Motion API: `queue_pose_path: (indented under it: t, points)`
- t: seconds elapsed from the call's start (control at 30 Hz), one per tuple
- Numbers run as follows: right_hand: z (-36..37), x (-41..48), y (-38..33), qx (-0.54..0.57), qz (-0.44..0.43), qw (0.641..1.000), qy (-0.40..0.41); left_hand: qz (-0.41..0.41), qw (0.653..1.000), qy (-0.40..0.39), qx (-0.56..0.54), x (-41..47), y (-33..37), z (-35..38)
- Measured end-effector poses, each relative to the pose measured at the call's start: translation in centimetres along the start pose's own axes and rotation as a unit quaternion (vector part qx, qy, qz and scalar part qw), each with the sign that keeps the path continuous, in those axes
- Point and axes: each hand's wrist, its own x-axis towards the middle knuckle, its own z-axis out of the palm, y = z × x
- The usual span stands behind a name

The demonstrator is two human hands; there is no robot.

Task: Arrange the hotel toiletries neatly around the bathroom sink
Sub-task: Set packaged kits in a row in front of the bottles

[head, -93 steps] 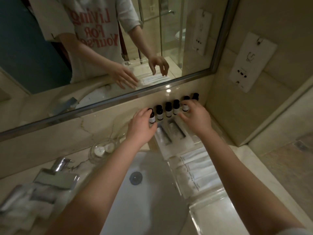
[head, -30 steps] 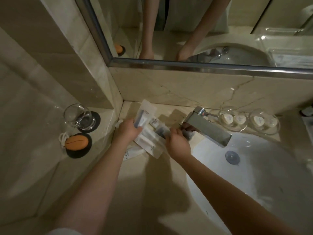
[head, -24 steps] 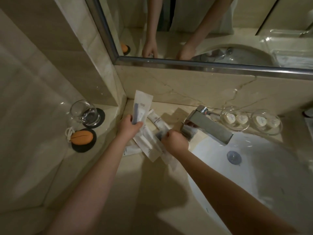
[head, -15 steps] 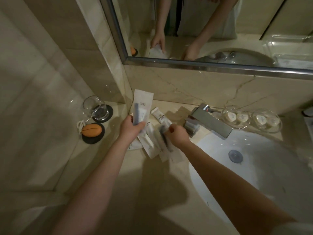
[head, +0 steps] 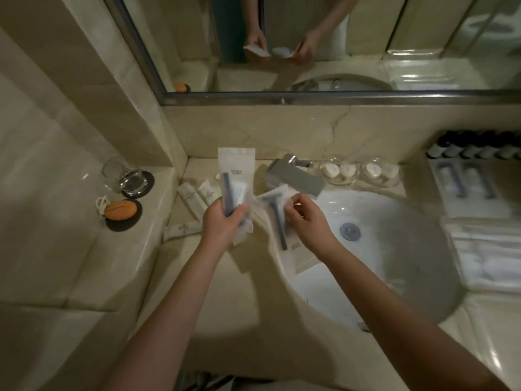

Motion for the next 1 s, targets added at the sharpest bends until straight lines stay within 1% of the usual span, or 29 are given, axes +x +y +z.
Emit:
queue_pose_path:
  t: [0.17, 0.33, 0.5, 0.6, 0.67, 0.77, 0.9, 1.0]
  points:
    - [-6.6, -2.7, 1.7, 0.039, 0.01, 0.996, 0.078, 0.033, 0.997, -0.074, -0.002, -2.8, 2.8, 5.8]
    - [-13.6, -4.7, 4.3, 0.059, 0.029, 0.982, 0.175, 0.046, 0.99, -0.135, -0.002, -5.0, 5.5, 12.7]
    - [-20.6, -6.5, 7.1, 0.019, 0.067, 0.964, 0.255, 0.06, 0.976, -0.208, 0.027, -7.1, 7.2, 19.4]
    - [-24.6, -6.9, 8.3, 0.018, 0.092, 0.948, 0.305, 0.067, 0.965, -0.253, 0.025, -8.0, 8.4, 23.2]
    - [-27.2, -6.8, 9.1, 0.019, 0.104, 0.94, 0.325, 0.059, 0.96, -0.272, 0.032, -8.3, 9.1, 25.6]
    - [-31.0, -6.1, 10.3, 0.017, 0.114, 0.928, 0.355, 0.053, 0.957, -0.281, 0.038, -8.5, 10.4, 28.8]
    - [-35.6, -4.3, 11.6, 0.027, 0.143, 0.918, 0.37, 0.065, 0.948, -0.308, 0.046, -7.9, 12.1, 32.2]
    - [-38.8, -2.4, 12.6, 0.034, 0.161, 0.911, 0.378, 0.075, 0.946, -0.306, 0.071, -6.7, 13.5, 34.3]
